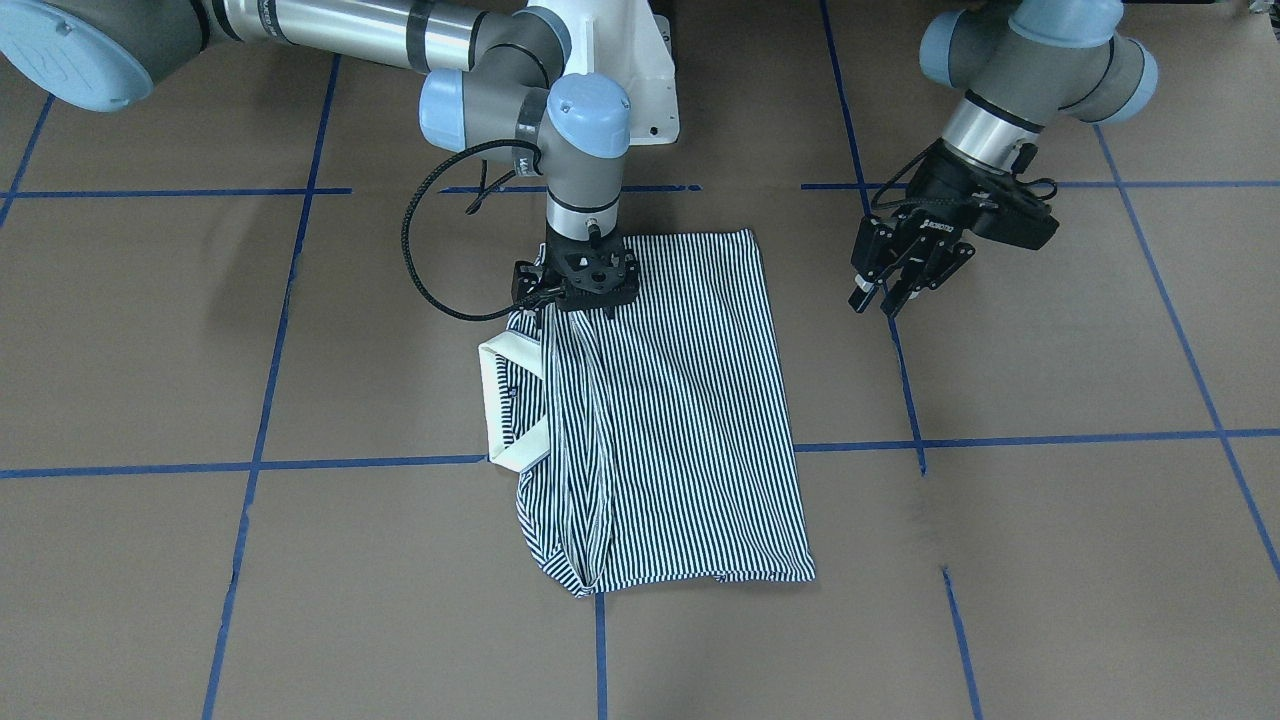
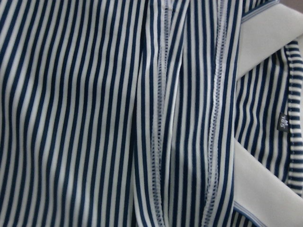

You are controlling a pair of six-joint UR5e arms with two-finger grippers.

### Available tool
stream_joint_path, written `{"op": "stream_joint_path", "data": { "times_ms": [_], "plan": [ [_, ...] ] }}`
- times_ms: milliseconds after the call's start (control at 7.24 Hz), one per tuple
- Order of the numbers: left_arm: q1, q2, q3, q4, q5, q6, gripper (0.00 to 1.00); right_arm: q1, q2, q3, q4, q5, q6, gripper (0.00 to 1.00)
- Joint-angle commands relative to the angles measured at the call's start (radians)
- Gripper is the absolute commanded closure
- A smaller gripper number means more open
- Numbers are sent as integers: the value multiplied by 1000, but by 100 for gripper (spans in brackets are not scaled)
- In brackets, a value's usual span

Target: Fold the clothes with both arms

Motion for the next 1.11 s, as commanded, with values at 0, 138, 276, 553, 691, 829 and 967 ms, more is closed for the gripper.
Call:
{"op": "stream_joint_path", "data": {
  "times_ms": [0, 138, 276, 553, 691, 829, 967],
  "plan": [
    [0, 0, 0, 0, 0, -2, 49, -1, -17, 1, -4, 1, -12, 0],
    [0, -2, 0, 0, 0, -2, 49, 8, -25, 1, -6, -2, -17, 0],
    [0, -2, 0, 0, 0, -2, 49, 20, -28, 0, -6, -2, -26, 0],
    [0, -2, 0, 0, 0, -2, 49, 48, -45, 4, -4, 4, -56, 0],
    [0, -2, 1, 0, 0, -1, 49, 63, -55, 7, -4, 7, -73, 0],
    [0, -2, 0, 0, 0, -1, 49, 71, -94, 35, -3, 7, -84, 0],
    [0, -3, 0, 0, 0, -2, 49, 82, -159, 106, -6, 10, -122, 0]
  ]
}}
